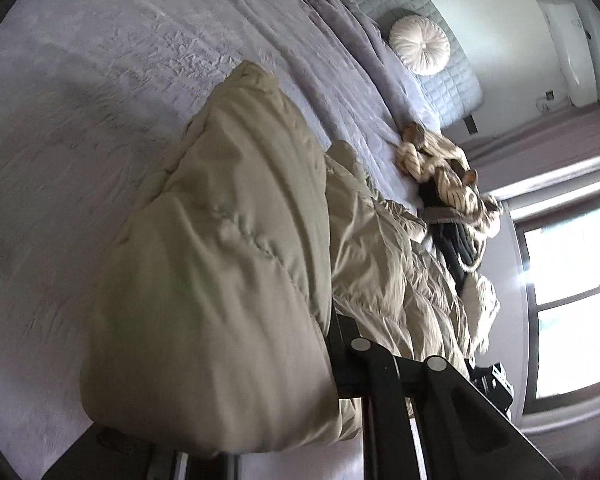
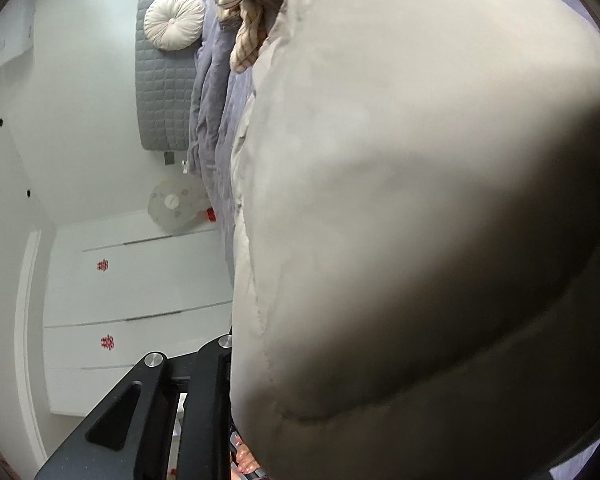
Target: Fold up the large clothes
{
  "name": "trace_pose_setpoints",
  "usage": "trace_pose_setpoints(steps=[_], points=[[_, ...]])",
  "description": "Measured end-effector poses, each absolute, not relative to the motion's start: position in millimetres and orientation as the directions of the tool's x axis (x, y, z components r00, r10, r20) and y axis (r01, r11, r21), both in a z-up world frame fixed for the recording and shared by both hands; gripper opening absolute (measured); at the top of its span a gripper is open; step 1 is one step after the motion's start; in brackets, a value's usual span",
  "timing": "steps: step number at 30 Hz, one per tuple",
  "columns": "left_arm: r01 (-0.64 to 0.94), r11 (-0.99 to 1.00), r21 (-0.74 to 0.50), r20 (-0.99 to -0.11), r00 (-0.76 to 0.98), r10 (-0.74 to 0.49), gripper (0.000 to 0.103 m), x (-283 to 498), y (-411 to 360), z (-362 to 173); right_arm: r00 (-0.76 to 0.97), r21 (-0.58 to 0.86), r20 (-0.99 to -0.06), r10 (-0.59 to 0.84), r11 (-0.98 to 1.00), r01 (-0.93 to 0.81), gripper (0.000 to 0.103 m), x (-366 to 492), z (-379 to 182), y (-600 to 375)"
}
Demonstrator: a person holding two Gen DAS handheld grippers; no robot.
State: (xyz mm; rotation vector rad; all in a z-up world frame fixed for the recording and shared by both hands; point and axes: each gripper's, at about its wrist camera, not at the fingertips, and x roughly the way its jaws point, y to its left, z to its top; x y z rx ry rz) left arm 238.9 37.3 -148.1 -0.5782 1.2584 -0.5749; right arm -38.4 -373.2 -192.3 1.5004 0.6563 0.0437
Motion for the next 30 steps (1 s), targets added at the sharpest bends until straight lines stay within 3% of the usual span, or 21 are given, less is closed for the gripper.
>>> trace_pose_setpoints(steps=[11, 13, 14, 16, 19, 23, 27, 30], points=[[0.098, 0.775, -0.625, -0.776, 0.035, -0.63, 0.017, 137.0, 95.4, -154.8, 0.81, 0.909, -0.37, 0.455, 0.0, 0.416, 0.024, -157.1, -219.3, -321.1], [0.095, 0.798, -0.595, -0.802, -0.001, -0.597, 0.018, 125.9, 101.9, -169.8, 0.791, 0.887, -0.409, 0.456, -0.006, 0.462, 0.027, -169.6, -236.4, -320.9], [0.089, 0.818, -0.568, -0.822, -0.022, -0.569, 0.018, 122.1, 102.9, -179.3, 0.778, 0.873, -0.431, 0.456, -0.009, 0.488, 0.033, -176.1, -244.2, -321.2], [0.072, 0.837, -0.542, -0.84, -0.049, -0.54, 0.026, 117.0, 104.1, -192.5, 0.751, 0.841, -0.472, 0.462, -0.02, 0.541, 0.041, -178.9, -259.5, -322.8], [0.092, 0.908, -0.41, -0.912, -0.043, -0.408, 0.066, 112.6, 107.2, -194.3, 0.719, 0.815, -0.51, 0.472, 0.0, 0.579, 0.051, -178.5, -256.2, -326.3], [0.146, 0.925, -0.352, -0.936, -0.042, -0.349, 0.067, 106.5, 116.7, -179.4, 0.615, 0.762, -0.597, 0.515, 0.123, 0.636, 0.071, -170.0, -233.7, -323.9], [0.195, 0.937, -0.291, -0.955, -0.002, -0.296, 0.067, 100.1, 131.6, -151.9, 0.49, 0.708, -0.674, 0.552, 0.292, 0.643, 0.072, -163.6, -203.5, -316.2], [0.185, 0.945, -0.271, -0.958, 0.042, -0.283, 0.067, 103.2, 145.5, -132.3, 0.447, 0.716, -0.67, 0.592, 0.36, 0.598, 0.072, -161.4, -182.8, -307.7]])
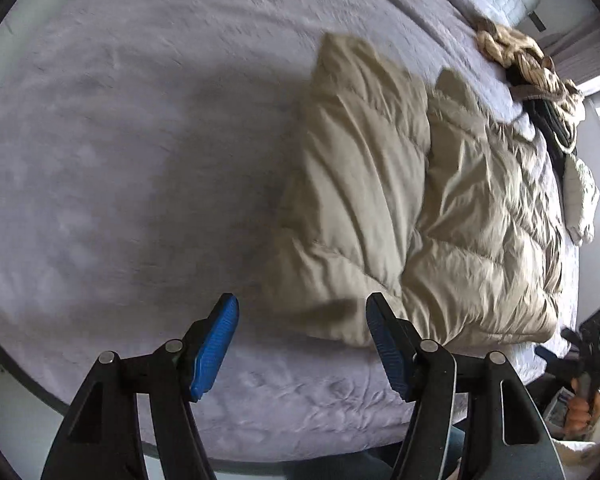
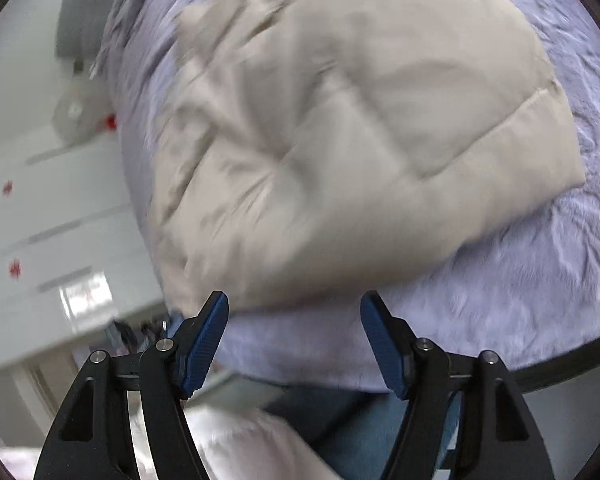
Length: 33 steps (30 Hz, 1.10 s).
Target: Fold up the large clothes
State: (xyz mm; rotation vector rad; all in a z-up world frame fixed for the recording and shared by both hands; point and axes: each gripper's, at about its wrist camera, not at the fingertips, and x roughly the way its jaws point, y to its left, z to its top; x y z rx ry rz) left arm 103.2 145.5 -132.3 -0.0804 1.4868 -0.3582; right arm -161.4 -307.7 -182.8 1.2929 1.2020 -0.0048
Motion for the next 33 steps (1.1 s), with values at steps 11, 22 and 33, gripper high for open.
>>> trace_pose_setpoints(steps=[11, 22, 33], points=[[0.239, 0.94, -0.246, -0.948, 0.143, -0.284, 0.067, 146.8, 109.9, -106.1, 0.395, 0.737, -0.674, 0.624, 0.534, 0.415, 0.072, -115.8, -116.2, -223.6], [0.266, 0.959, -0.102, -0.982, 0.127, -0.14, 0.067, 181.8, 49.9, -173.4, 0.27, 0.195, -0.961, 0.059, 0.839, 0.508, 0.017, -76.7, -124.8, -255.6], [0.296, 0.95, -0.097, -0.987, 0.096, -0.131, 0.073, 191.9, 46.5, -181.8, 0.207, 0.183, -0.976, 0.062, 0.742, 0.645, 0.013, -83.6, -178.2, -325.8]])
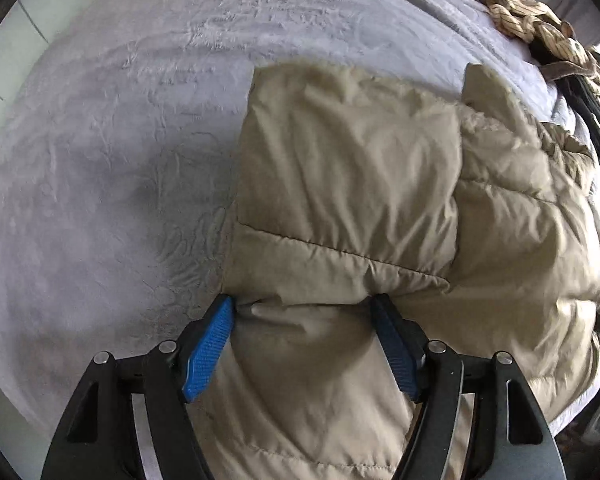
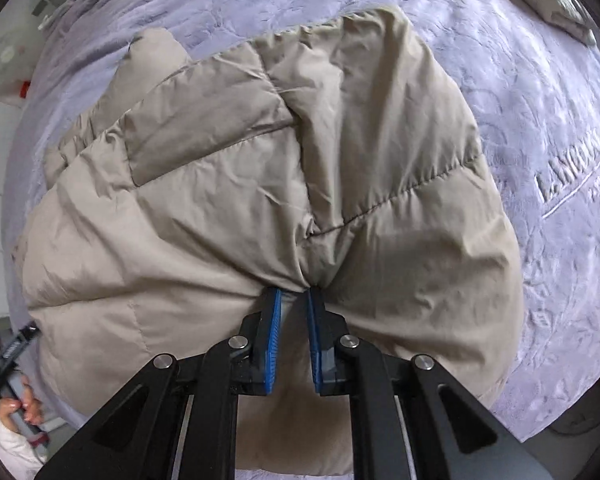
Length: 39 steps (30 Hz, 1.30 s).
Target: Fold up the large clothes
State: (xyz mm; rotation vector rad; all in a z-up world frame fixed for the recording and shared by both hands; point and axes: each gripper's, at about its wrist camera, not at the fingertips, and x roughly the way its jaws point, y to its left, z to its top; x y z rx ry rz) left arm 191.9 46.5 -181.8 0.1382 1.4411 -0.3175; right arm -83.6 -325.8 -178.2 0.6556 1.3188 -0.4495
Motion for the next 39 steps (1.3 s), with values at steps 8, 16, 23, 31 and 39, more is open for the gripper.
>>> trace_pose_setpoints(steps=[8, 16, 23, 31, 39], points=[[0.25, 0.942, -0.225, -0.968, 0.055, -0.246, 0.085, 200.1, 82.0, -163.0, 0.172, 0.13, -0.985, 0.027, 0.768, 0.627, 0.015, -68.3, -181.2, -315.5], [0.242, 0.93, -0.276, -0.956, 0.026, -0.291, 0.093, 209.3, 98.3, -173.3, 0.137, 0.082, -0.991, -0.005, 0.776, 0.625, 0.017, -45.9, -191.9, -287.0], [0.222, 0.887, -0.405, -0.914, -0.074, -0.399, 0.093, 221.0, 98.9, -188.1, 0.162, 0.108, -0.987, 0.007, 0.775, 0.623, 0.07, -31.5, -161.0, -263.6], [0.194, 0.805, -0.561, -0.825, -0.209, -0.525, 0.093, 242.8, 91.9, -226.9, 0.325, 0.237, -0.943, 0.072, 0.831, 0.503, 0.021, 18.2, -128.4, -191.6], [0.253, 0.686, -0.683, -0.722, -0.378, -0.579, 0.093, 245.6, 52.5, -260.6, 0.36, 0.261, -0.928, 0.094, 0.853, 0.452, 0.015, 89.9, -174.1, -161.4]])
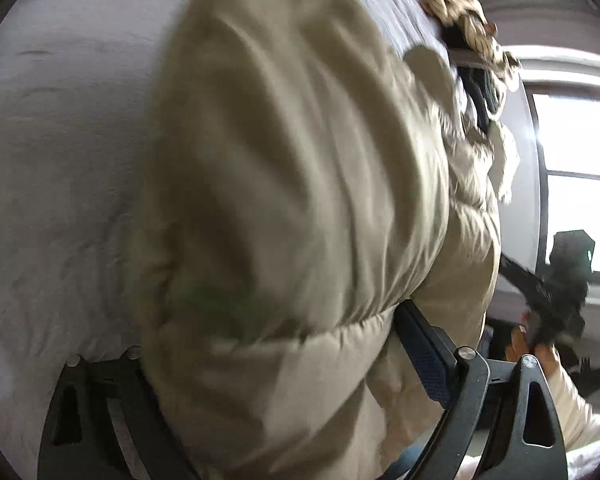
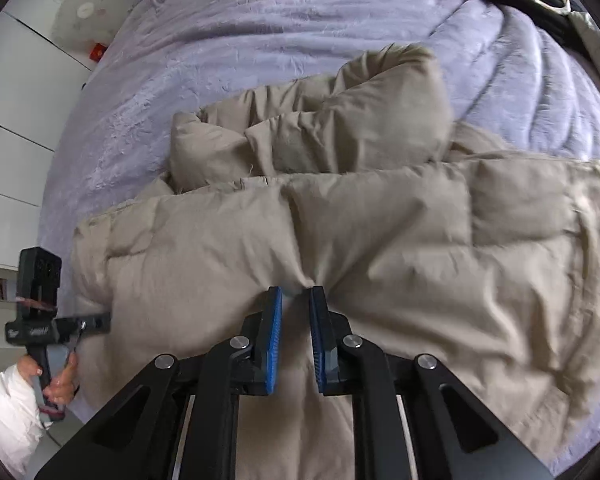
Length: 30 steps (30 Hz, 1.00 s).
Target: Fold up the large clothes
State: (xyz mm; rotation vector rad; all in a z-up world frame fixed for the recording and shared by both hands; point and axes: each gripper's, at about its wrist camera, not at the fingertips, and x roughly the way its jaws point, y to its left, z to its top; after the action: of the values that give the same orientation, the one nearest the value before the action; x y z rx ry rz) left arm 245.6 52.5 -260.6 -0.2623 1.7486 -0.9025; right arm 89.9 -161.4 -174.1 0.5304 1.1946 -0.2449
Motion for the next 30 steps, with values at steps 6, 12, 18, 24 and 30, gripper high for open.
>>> trace_pose_setpoints(steps=[6, 12, 18, 24, 30], points=[[0.196, 0.568, -0.799, -0.585, -0.474, -0.658, 0.034, 237.9, 39.4, -252.5, 0.36, 0.306, -0.925, 0.124, 0.805, 0.507, 0.015, 104.8, -203.0, -171.8], [0.169, 0.404, -0.899, -0.431, -0.51, -0.745, 0.03, 217.4, 12.6, -188.4, 0.36, 0.339, -0.921, 0.146, 0.755, 0.561, 0.012, 107.3, -223.5, -181.9], [0.292, 0.37, -0.882, -0.471, -0.512, -0.719, 0.03, 184.0, -53.4, -134.3, 0.354, 0.374, -0.916, 0.188, 0.721, 0.584, 0.011, 108.8, -236.6, -191.5], [0.262, 0.403, -0.877, -0.481, -0.468, -0.741, 0.03, 175.9, -66.2, -124.4, 0.416, 0.498, -0.859, 0.298, 0.672, 0.548, 0.011, 63.9, -196.9, -203.1], [0.281, 0.448, -0.849, -0.529, -0.45, -0.72, 0.03, 162.9, -79.0, -111.8, 0.422, 0.56, -0.827, 0.371, 0.602, 0.569, 0.011, -40.2, -202.7, -170.6]])
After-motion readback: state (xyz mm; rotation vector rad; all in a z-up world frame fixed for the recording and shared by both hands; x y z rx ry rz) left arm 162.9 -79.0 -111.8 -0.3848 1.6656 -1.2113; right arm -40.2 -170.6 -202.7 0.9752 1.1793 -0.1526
